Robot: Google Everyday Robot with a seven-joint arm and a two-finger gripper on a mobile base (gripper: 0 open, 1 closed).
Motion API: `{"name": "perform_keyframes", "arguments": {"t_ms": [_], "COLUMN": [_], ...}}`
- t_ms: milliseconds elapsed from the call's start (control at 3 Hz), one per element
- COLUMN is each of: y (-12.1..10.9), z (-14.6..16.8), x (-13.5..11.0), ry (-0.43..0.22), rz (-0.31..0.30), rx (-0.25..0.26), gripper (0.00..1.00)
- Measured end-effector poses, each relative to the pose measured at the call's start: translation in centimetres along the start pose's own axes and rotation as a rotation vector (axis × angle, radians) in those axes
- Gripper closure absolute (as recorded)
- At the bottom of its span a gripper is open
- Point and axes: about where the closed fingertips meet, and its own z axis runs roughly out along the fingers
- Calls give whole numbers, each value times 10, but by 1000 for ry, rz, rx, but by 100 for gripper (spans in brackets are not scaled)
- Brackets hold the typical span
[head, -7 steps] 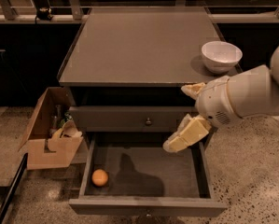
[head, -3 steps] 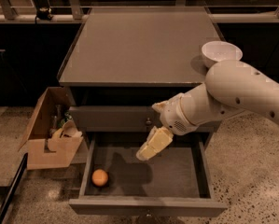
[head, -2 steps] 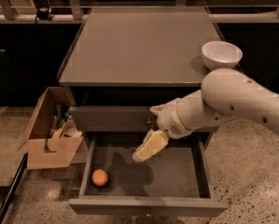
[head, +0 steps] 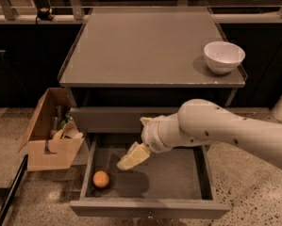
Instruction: Pick orange from middle drawer and place on counter
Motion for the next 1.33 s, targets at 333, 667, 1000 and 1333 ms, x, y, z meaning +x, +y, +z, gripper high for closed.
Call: {"name": "perform_keyframes", "arguments": {"t_ms": [333,667,1000,1333], "y": [-14,-15,-18,-18], "z": [0,9,20,29], "x": [-4,1,10,20], "ry": [-23,-23,-18,-19], "rz": [0,5,9,18], "rx": [59,60,65,93], "gripper": [0,0,0,0]}}
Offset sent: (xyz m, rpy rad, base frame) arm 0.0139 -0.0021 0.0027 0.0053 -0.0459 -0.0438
